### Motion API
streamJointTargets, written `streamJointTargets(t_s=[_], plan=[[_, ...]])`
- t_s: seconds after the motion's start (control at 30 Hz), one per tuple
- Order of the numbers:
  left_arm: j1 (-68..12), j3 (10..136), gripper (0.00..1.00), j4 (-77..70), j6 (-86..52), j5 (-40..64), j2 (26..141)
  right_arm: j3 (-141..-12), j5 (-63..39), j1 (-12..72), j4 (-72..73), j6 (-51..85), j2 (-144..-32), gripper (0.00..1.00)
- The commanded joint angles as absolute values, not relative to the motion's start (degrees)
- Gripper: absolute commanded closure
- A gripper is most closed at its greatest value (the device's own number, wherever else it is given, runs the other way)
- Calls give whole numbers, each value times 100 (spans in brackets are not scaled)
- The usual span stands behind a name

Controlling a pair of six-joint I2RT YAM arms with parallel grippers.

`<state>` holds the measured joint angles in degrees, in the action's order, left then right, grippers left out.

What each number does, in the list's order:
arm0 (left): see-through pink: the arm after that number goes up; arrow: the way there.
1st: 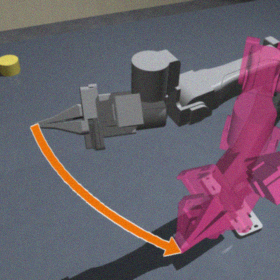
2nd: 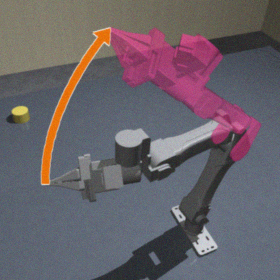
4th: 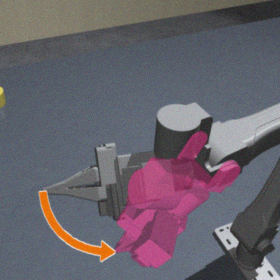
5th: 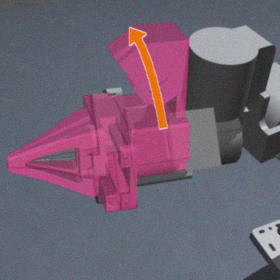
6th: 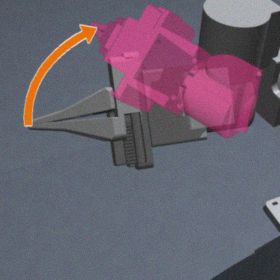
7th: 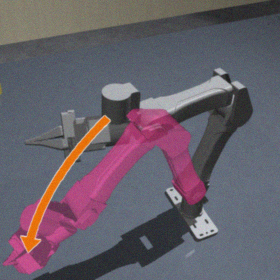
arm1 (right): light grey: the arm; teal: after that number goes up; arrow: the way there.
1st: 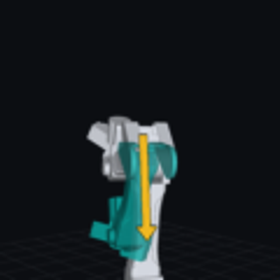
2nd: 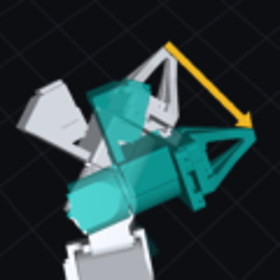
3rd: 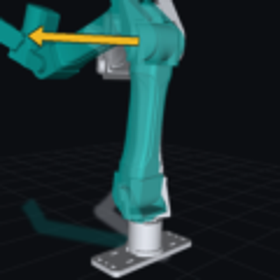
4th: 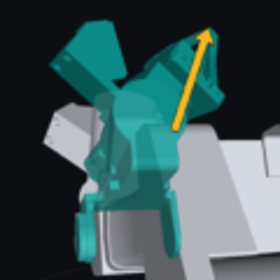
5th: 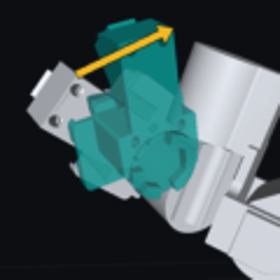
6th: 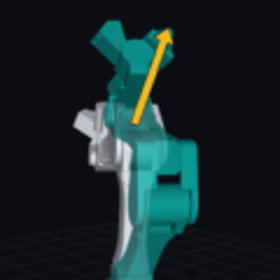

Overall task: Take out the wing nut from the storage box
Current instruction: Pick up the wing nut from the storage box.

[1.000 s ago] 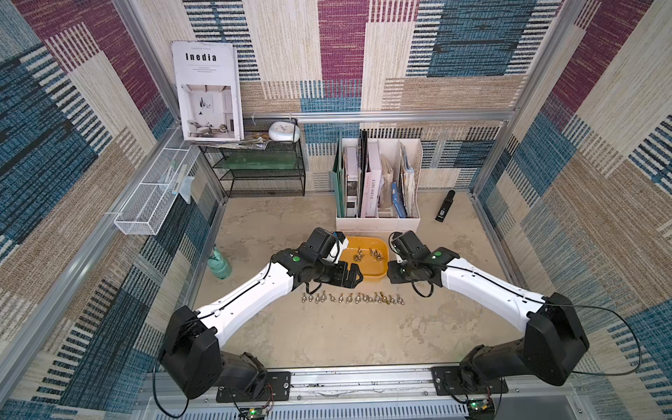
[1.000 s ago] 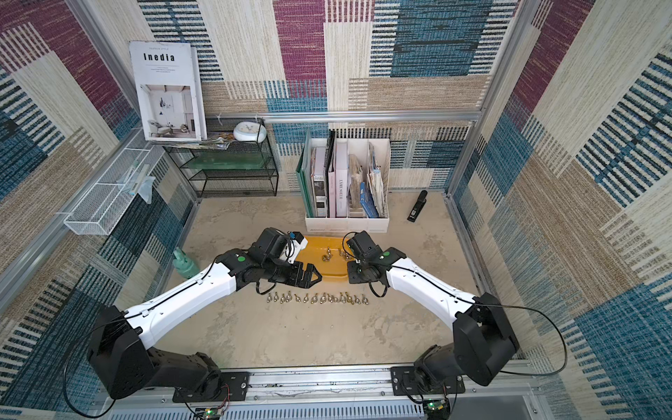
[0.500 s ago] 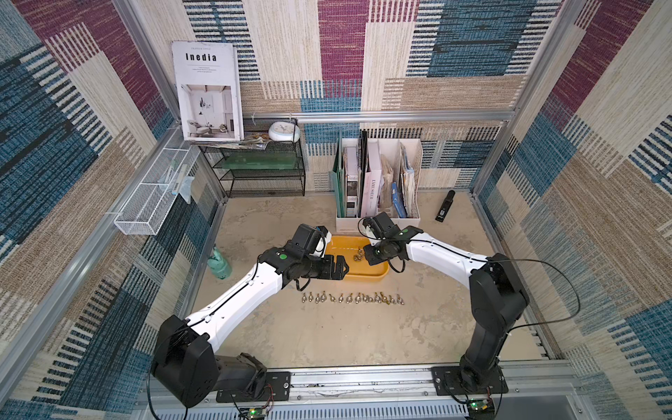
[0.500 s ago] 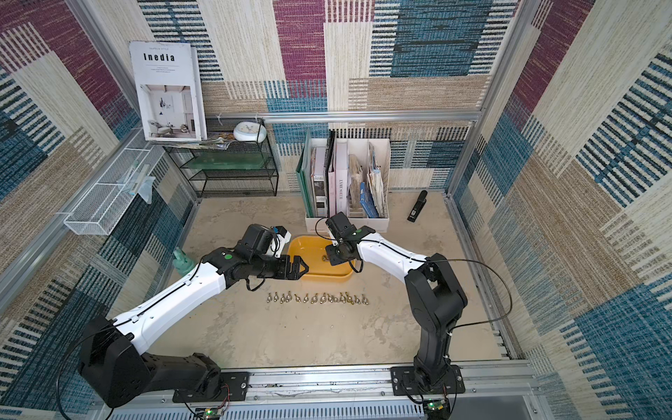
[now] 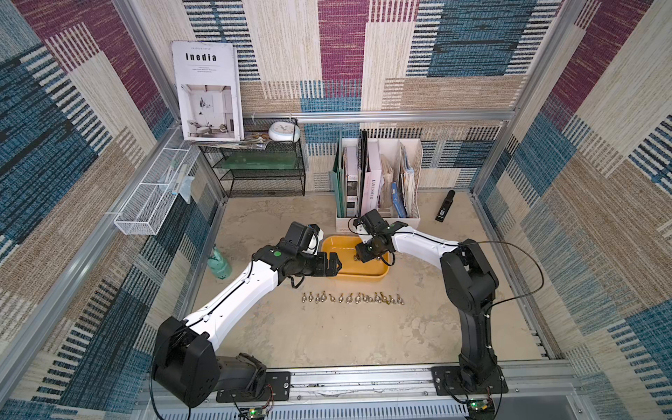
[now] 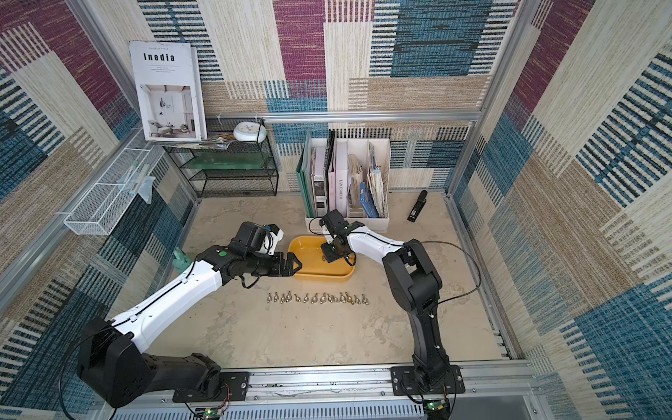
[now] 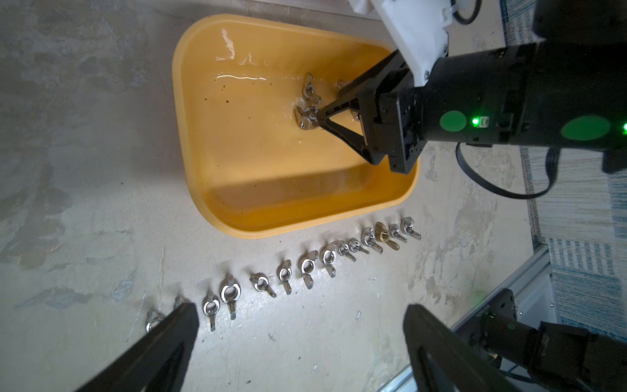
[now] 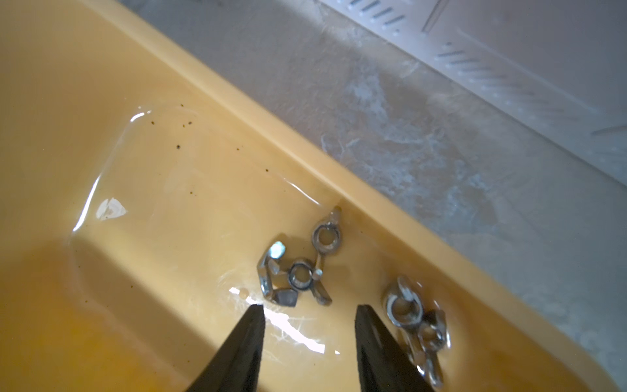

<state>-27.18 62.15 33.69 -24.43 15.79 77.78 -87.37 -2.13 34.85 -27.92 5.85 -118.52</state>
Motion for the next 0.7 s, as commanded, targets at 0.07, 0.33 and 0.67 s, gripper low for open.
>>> streamJointTargets(t_s=[0.07, 0.33, 0.67], plan=[[-2672, 6163, 1, 3358, -2406, 1642, 7807, -8916, -464, 3451, -2824, 439, -12065, 50], [-2646, 6109, 1, 3309, -2428, 1694, 7806, -8786, -801, 3468, -2818, 474, -11955, 56], [-2637, 6030, 1, 3296, -2462, 1731, 7744, -8706, -629, 3515, -2838, 497, -11927, 65]])
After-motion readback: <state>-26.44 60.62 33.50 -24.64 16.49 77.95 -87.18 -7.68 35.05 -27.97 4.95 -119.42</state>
